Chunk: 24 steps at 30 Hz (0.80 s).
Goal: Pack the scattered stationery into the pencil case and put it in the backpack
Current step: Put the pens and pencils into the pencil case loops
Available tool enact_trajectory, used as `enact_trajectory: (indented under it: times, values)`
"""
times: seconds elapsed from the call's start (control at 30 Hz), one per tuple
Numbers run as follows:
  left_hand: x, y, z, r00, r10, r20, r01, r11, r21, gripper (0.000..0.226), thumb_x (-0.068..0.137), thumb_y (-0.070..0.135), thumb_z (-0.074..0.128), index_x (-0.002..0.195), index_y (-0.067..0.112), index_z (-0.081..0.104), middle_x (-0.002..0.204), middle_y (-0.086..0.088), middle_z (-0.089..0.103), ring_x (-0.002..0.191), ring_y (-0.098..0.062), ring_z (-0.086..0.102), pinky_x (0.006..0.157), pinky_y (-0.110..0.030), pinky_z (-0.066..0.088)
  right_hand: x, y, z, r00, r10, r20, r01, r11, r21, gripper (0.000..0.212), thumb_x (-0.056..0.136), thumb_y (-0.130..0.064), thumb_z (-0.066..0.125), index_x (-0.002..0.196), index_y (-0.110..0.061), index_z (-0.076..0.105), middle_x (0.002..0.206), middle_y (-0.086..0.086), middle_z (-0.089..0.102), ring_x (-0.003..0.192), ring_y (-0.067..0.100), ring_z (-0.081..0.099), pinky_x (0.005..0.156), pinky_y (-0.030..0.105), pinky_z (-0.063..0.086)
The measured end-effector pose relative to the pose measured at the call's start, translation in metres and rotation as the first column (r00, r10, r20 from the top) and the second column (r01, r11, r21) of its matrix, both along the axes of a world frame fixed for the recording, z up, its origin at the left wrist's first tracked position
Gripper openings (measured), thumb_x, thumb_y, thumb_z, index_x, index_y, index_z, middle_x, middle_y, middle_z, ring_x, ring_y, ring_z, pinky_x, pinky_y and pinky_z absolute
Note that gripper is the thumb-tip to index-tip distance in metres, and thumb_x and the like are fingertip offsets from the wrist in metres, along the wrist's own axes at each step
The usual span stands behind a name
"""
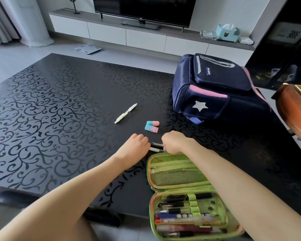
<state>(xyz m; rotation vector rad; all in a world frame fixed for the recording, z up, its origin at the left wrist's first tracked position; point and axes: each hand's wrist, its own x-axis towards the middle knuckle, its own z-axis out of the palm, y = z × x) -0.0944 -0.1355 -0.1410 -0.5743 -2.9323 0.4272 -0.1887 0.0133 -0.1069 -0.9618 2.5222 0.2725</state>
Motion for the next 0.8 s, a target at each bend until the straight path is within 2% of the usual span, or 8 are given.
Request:
enact_trajectory:
  times: [0.07,0.13,0.27,0.37,0.47,0.53,0.63,0.8]
  values:
    - [0.003,-0.012,0.003,0.997,0.073,-0.001,-0.073,0.997,0.036,0.024,0.051,0.005,0.072,0.062,0.017,0.055,0.064,0.001,0.054,0.058,-0.019,0.052,0.05,-0.028,0.044,0.0,0.0,-0.002,0.999,-0.003,-0.037,0.003,1.0,0.003,0.013,0.091,-0.007,0.047,0.089,-0.005,0.059,0.099,0.007,0.064,0.102,0.03,0.054,0.076,0.034,0.044]
    - [0.011,-0.028,0.002,0.982,0.186,0.031,-0.188,0.976,0.113,0.019,0.066,0.002,0.065,0.078,0.013,0.057,0.081,-0.004,0.056,0.075,-0.024,0.054,0.063,-0.032,0.045,0.001,0.002,-0.001,0.998,-0.022,-0.065,0.021,1.0,-0.016,0.018,0.093,-0.012,0.047,0.076,-0.008,0.051,0.088,0.007,0.06,0.099,0.031,0.054,0.072,0.034,0.04]
    - [0.036,-0.056,0.004,0.915,0.403,0.034,-0.393,0.866,0.308,0.019,0.071,-0.004,0.068,0.071,0.009,0.054,0.072,-0.009,0.055,0.067,-0.028,0.051,0.056,-0.039,0.048,0.004,0.008,0.01,0.947,-0.081,-0.312,0.002,0.97,-0.244,0.017,0.095,-0.021,0.048,0.102,-0.007,0.055,0.105,0.013,0.062,0.101,0.031,0.052,0.077,0.036,0.036]
    - [0.052,-0.061,0.009,0.863,0.504,0.039,-0.436,0.702,0.564,0.01,0.089,0.01,0.057,0.081,0.005,0.058,0.079,-0.01,0.058,0.075,-0.029,0.05,0.067,-0.041,0.046,0.006,0.017,0.036,0.853,-0.208,-0.478,-0.076,0.857,-0.509,0.014,0.092,-0.02,0.053,0.096,-0.007,0.059,0.096,0.011,0.064,0.091,0.031,0.053,0.074,0.038,0.035]
    - [0.074,-0.024,0.021,0.89,0.452,0.059,-0.343,0.578,0.741,0.011,0.09,0.015,0.056,0.084,0.008,0.061,0.083,-0.004,0.06,0.08,-0.023,0.051,0.07,-0.028,0.037,0.019,0.041,0.062,0.796,-0.319,-0.514,-0.152,0.717,-0.681,0.009,0.088,-0.013,0.06,0.084,-0.005,0.061,0.083,0.012,0.064,0.08,0.033,0.054,0.074,0.04,0.039]
    - [0.091,0.018,0.025,0.945,0.31,0.105,-0.274,0.573,0.772,0.011,0.089,0.019,0.058,0.086,0.01,0.063,0.085,-0.002,0.06,0.082,-0.02,0.051,0.071,-0.026,0.037,0.036,0.066,0.07,0.791,-0.363,-0.493,-0.147,0.67,-0.728,0.008,0.085,-0.009,0.063,0.08,-0.004,0.06,0.078,0.011,0.064,0.077,0.032,0.053,0.074,0.039,0.04]
    - [0.104,0.07,0.017,0.971,0.126,0.204,-0.238,0.62,0.747,0.016,0.091,0.021,0.054,0.087,0.009,0.062,0.091,-0.005,0.062,0.087,-0.022,0.053,0.076,-0.029,0.041,0.062,0.102,0.066,0.811,-0.356,-0.464,-0.106,0.691,-0.715,0.008,0.085,-0.008,0.064,0.08,-0.004,0.059,0.076,0.009,0.062,0.074,0.031,0.051,0.07,0.042,0.043]
    - [0.11,0.103,0.008,0.956,0.049,0.288,-0.221,0.765,0.604,0.018,0.094,0.021,0.046,0.095,0.009,0.059,0.101,-0.007,0.059,0.095,-0.024,0.052,0.081,-0.032,0.043,0.101,0.145,0.058,0.845,-0.307,-0.438,-0.075,0.742,-0.666,0.007,0.083,-0.008,0.066,0.08,-0.006,0.06,0.074,0.004,0.06,0.072,0.026,0.051,0.067,0.037,0.041]
